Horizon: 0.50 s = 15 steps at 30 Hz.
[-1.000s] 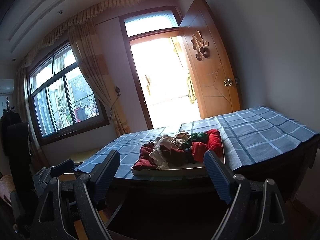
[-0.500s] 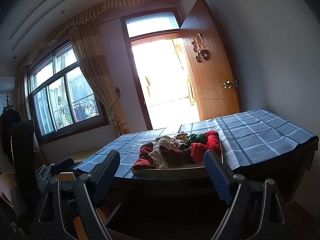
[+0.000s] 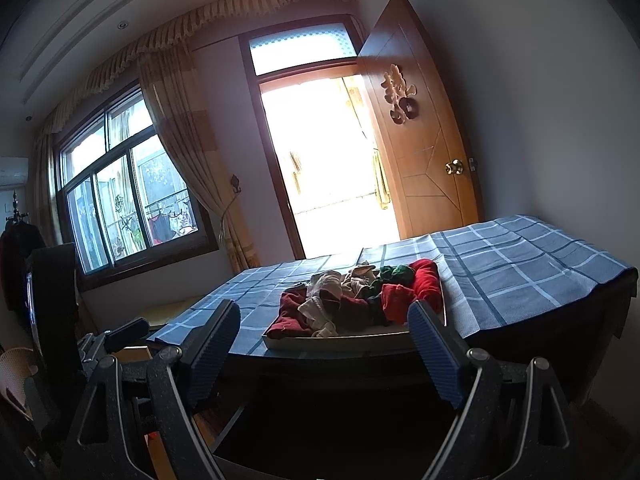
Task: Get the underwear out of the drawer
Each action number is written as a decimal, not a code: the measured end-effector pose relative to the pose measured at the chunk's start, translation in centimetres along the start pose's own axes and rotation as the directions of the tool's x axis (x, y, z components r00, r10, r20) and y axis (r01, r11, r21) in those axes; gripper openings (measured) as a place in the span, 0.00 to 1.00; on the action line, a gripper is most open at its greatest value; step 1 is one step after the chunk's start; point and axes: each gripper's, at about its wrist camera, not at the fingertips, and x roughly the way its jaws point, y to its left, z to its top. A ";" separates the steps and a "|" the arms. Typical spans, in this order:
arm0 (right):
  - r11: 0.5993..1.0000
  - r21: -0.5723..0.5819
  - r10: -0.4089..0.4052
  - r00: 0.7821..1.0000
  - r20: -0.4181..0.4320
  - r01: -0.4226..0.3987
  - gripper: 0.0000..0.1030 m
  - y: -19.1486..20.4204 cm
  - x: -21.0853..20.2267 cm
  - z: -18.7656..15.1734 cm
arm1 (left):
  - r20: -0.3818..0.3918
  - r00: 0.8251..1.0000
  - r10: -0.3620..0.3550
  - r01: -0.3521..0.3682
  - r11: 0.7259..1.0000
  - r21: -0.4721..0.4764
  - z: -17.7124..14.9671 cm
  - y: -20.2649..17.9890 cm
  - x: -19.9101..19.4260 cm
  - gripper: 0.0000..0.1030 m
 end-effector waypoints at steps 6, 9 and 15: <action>1.000 -0.006 0.002 1.000 0.001 -0.002 0.85 0.1 -0.1 0.1 | -0.037 0.996 -0.081 0.081 0.996 -0.023 -0.2 -0.2 0.5 1.00; 1.000 -0.004 0.002 1.000 0.001 -0.002 0.85 0.1 -0.1 0.1 | -0.025 0.998 -0.066 0.065 0.998 -0.002 -0.3 -0.6 0.2 1.00; 1.000 0.000 0.002 1.000 -0.004 -0.002 0.85 0.2 -0.1 0.1 | 0.005 1.000 -0.006 0.006 1.000 0.029 -0.1 -0.9 -0.4 1.00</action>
